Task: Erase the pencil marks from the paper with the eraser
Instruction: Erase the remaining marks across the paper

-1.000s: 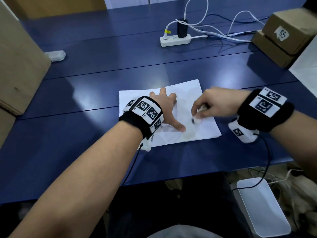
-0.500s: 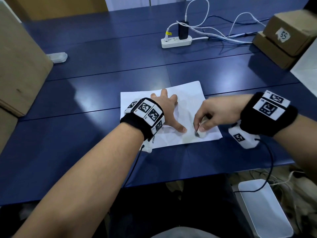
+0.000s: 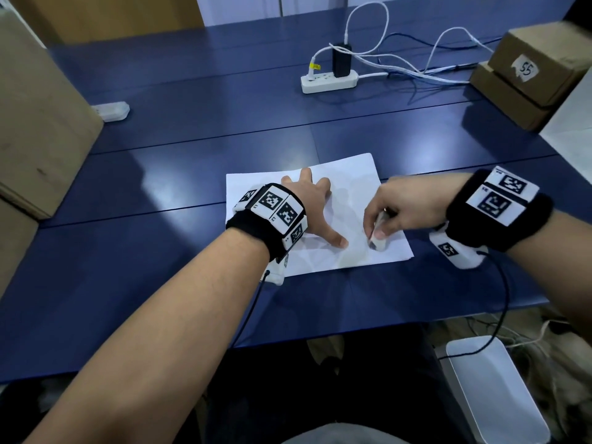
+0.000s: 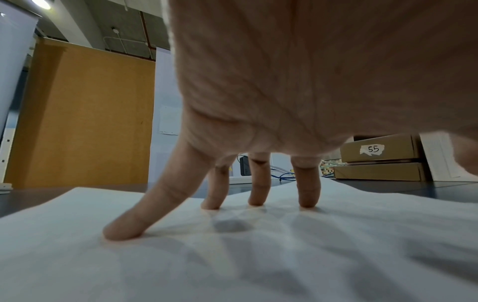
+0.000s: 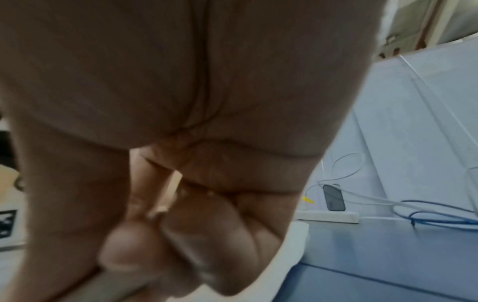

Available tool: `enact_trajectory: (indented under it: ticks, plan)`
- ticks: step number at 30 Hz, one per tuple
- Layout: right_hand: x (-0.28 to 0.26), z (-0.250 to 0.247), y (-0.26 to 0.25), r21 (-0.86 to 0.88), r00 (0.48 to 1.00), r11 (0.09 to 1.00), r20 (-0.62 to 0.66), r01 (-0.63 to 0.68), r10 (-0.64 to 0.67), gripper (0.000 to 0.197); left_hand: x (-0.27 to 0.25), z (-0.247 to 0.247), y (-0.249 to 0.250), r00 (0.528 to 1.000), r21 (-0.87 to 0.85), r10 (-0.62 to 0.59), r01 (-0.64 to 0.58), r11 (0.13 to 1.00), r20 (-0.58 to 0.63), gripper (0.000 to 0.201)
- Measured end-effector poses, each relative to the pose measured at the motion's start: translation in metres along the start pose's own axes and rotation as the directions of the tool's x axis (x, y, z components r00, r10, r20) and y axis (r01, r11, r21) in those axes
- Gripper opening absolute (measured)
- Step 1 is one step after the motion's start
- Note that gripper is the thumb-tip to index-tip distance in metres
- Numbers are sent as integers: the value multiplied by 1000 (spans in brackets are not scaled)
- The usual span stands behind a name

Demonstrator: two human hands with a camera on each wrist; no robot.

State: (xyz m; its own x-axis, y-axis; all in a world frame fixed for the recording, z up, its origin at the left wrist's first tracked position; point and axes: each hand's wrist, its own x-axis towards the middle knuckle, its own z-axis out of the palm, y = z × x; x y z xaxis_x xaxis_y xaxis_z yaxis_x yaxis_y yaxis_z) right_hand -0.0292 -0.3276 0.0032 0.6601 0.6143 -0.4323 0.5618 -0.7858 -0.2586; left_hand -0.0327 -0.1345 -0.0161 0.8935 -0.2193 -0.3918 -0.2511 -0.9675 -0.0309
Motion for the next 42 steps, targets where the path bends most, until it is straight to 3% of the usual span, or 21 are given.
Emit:
enact_trajectory:
  ticks: [3,5,11,13,18,20,23,24,25,27,30,33,37,39,42]
  plan:
    - [9,-9,7,-76,975,993,-212,-91,73,9,-1,0,1,1000,6,-5,5,1000,0,107]
    - [10,-9,9,-93,957,989,-277,-114,84,13,-1,0,1,1000,5,-8,8,1000,-1,108]
    - [-10,0,-7,-41,1000,999,-10,9,-9,9,-3,-2,0,1000,2,-8,8,1000,3,104]
    - [-5,-2,-2,-29,999,999,-45,-15,14,9,-3,-2,2,1000,6,-11,11,1000,12,105]
    - [17,-8,13,-13,951,991,-286,-131,122,9,-4,-1,1,1000,4,-18,18,1000,5,110]
    - [11,-5,9,-3,970,996,-228,-92,89,9,-4,-1,1,1000,-4,-15,15,1000,2,108]
    - [-3,6,-5,30,998,1000,64,4,-6,15,-3,1,0,1000,-2,-14,14,1000,-1,104]
    - [-5,8,-8,37,995,999,102,7,-11,14,-3,2,0,1000,-3,-12,12,1000,-4,103]
    - [-4,7,-8,36,997,999,77,-4,1,13,-2,2,0,1000,0,-11,11,1000,-6,103]
    - [6,0,-2,25,993,997,-96,-70,72,8,-1,2,-1,1000,-1,-10,10,1000,-7,105]
    - [19,-12,10,-6,936,982,-305,-187,177,10,0,4,-1,1000,-6,-5,5,1000,-2,108]
    - [19,-9,8,-9,946,984,-278,-177,168,12,2,5,-3,1000,-19,-4,3,1000,-10,108]
    - [3,8,-12,16,995,996,-29,-90,90,22,4,7,-4,1000,-13,2,-2,1000,-24,107]
    - [5,4,-12,-14,990,994,-88,-110,108,19,5,8,-4,1000,-8,3,-3,1000,-30,106]
    - [16,-8,1,8,928,972,-295,-234,226,11,4,9,-5,1000,-12,-2,2,1000,-25,108]
